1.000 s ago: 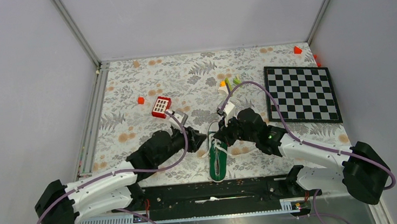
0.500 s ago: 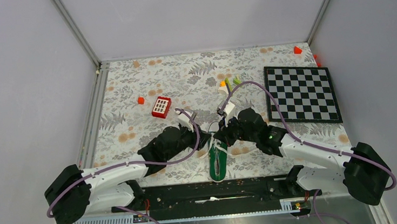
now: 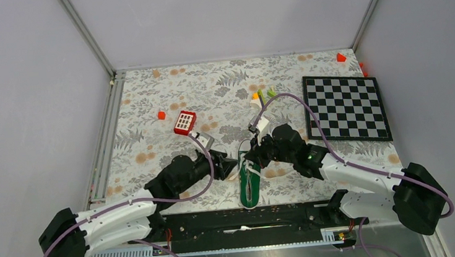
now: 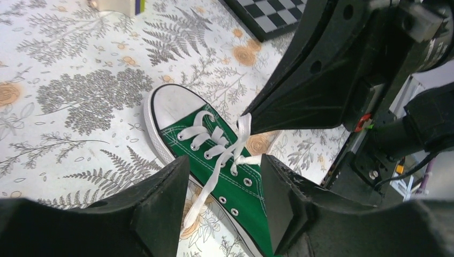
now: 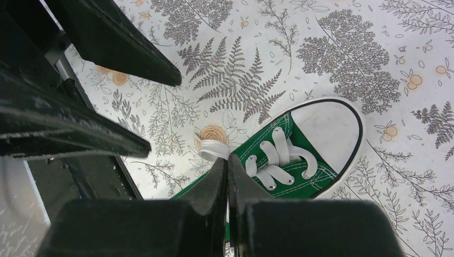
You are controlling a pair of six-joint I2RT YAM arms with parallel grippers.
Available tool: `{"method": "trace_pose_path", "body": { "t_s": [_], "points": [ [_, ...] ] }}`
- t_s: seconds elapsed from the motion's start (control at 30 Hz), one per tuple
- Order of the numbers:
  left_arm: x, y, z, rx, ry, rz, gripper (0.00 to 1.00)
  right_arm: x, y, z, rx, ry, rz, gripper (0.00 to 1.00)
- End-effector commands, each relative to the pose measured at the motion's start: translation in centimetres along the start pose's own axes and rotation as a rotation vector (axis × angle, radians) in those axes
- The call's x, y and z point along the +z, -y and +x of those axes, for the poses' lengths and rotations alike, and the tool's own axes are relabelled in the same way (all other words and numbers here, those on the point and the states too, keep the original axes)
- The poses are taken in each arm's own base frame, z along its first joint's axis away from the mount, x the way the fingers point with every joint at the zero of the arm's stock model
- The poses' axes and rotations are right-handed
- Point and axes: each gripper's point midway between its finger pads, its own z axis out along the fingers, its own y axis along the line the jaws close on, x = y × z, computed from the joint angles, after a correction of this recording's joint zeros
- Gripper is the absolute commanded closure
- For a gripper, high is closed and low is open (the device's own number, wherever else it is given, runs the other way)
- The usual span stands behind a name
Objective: Tie the shoes
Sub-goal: Wrap the shoelace around the shoelace.
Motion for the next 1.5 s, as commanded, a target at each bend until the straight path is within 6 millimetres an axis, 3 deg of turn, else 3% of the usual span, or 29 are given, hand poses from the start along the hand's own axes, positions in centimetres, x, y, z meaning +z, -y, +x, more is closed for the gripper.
{"method": "trace_pose_path", "body": {
  "t_s": [0.0, 0.5, 0.83, 1.17, 1.33, 1.47],
  "points": [
    [0.7, 1.6, 0.9, 0.053, -0.019, 0.112, 0.43, 0.3, -0.5, -2.1, -0.005, 0.061, -0.023, 1.00],
    [4.0, 3.1, 2.2, -0.003, -0.025, 0.204, 0.44, 0.0, -0.4, -2.3, -0.007, 0.066, -0.013, 1.00],
    [5.1, 3.7, 1.5, -0.058, 0.024, 0.223, 0.48, 0.0, -0.6, -2.6, -0.008, 0.069, -0.021, 1.00],
    [5.5, 3.9, 1.8, -0.081, 0.020, 0.239, 0.65, -0.2, -0.5, -2.6, -0.007, 0.072, -0.015, 1.00],
    [5.1, 3.4, 2.2, -0.077, 0.013, 0.220, 0.52, -0.3, -0.3, -2.6, -0.008, 0.074, -0.006, 1.00],
    [4.6, 2.8, 2.2, -0.065, 0.029, 0.194, 0.51, -0.3, -0.3, -2.5, -0.008, 0.074, -0.004, 1.00]
  ]
}}
